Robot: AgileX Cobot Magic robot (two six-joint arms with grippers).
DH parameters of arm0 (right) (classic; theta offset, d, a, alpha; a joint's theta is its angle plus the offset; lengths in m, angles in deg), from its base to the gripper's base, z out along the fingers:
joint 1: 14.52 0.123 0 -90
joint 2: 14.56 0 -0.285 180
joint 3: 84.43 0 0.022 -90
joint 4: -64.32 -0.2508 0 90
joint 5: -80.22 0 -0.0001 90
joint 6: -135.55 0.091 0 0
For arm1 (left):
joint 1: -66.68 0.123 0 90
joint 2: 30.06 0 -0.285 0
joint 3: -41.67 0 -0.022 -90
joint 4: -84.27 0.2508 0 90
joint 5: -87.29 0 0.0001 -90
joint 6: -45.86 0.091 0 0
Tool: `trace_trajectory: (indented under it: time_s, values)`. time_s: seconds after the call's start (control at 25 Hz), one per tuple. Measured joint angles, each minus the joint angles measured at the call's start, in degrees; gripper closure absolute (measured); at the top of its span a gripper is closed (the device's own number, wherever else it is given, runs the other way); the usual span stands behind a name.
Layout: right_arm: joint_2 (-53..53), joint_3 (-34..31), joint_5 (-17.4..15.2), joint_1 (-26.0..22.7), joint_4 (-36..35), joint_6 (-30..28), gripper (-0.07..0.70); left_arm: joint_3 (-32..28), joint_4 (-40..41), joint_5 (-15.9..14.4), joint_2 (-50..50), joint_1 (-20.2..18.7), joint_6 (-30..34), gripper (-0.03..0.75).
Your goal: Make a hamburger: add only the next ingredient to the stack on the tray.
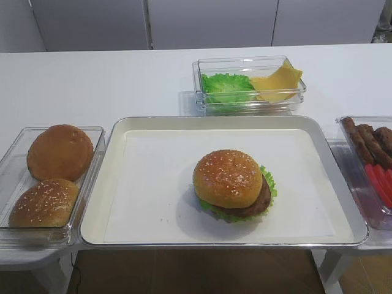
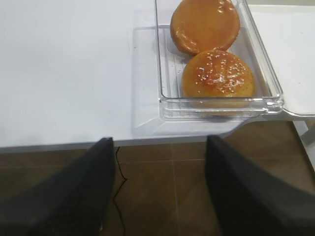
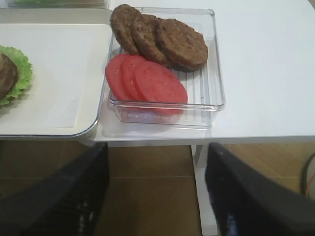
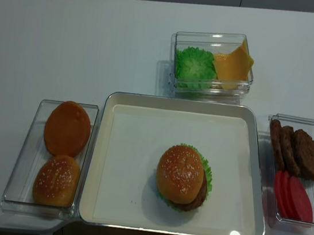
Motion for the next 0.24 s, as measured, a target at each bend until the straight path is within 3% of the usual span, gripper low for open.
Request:
trace_trajectory:
  time_s: [0.24]
  values:
    - [0.0, 0.0, 0.0, 0.0, 0.0, 0.0, 0.164, 0.0, 0.0, 0.0, 0.0, 0.0, 0.0, 0.281]
